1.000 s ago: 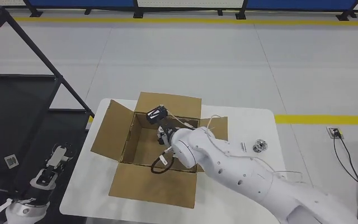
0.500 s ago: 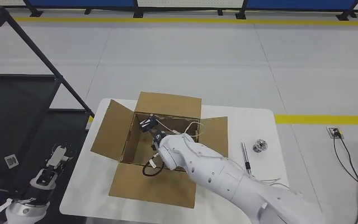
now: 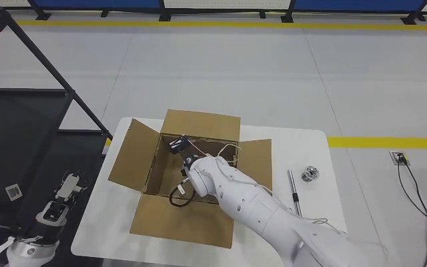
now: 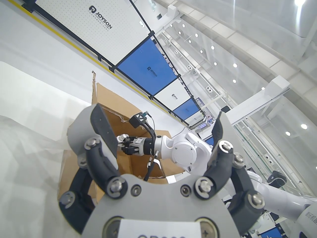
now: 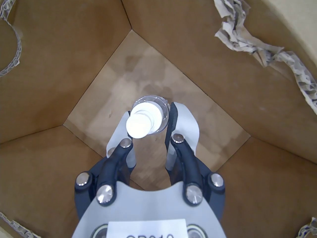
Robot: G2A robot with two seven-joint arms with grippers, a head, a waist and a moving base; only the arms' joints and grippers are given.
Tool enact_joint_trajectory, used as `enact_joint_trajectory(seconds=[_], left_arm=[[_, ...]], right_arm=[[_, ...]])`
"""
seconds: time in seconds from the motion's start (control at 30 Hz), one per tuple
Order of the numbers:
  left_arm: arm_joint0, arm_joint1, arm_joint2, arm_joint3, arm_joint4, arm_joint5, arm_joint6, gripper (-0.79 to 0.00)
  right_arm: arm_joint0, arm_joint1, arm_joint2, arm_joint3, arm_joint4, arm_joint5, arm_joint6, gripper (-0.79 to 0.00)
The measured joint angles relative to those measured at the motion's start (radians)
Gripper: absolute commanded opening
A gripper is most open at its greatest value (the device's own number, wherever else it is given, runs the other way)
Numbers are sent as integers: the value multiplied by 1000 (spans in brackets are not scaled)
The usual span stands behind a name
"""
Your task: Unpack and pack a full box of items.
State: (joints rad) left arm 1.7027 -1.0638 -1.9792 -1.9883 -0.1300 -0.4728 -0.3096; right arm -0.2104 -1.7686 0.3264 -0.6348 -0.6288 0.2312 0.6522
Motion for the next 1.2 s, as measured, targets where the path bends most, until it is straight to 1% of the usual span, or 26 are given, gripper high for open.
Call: enact_joint_trajectory(seconds=[0.03,0.07,0.1,0.13,0.3,0.43,0.57,0.63,0.67,0.77,0.87,0.9,0.97,1.0,1.1,1.2], left_arm=[[0,0,0,0,0,0,0,0],[0,0,0,0,0,0,0,0],[0,0,0,0,0,0,0,0],[0,0,0,0,0,0,0,0],[0,0,0,0,0,0,0,0],[0,0,0,0,0,0,0,0],[0,0,0,0,0,0,0,0],[0,0,0,0,0,0,0,0],[0,0,0,0,0,0,0,0],[0,0,0,0,0,0,0,0],[0,0,0,0,0,0,0,0],[0,0,0,0,0,0,0,0],[0,0,0,0,0,0,0,0],[0,0,0,0,0,0,0,0],[0,0,0,0,0,0,0,0],[0,0,0,0,0,0,0,0]], right_arm=[[2,-4,5,10,2,-7,-2,-197],[4,-7,9,18,2,-13,-3,-120],[6,-11,14,28,3,-20,-4,-18],[8,-14,18,34,3,-25,-4,0],[16,-25,38,54,-11,-43,-12,0],[28,-22,63,47,-22,-60,-16,0],[41,-2,105,-6,-31,-89,-4,0],[45,21,137,-67,-38,-118,23,0],[45,34,152,-102,-48,-129,42,0],[20,90,217,-267,-88,-154,154,0],[-48,164,317,-499,-156,-148,320,0],[-90,194,365,-605,-192,-146,389,0],[-167,237,445,-767,-240,-155,486,0],[-222,263,501,-870,-270,-169,544,0],[-350,311,636,-1084,-359,-198,642,0],[-458,345,768,-1236,-450,-209,694,0]])
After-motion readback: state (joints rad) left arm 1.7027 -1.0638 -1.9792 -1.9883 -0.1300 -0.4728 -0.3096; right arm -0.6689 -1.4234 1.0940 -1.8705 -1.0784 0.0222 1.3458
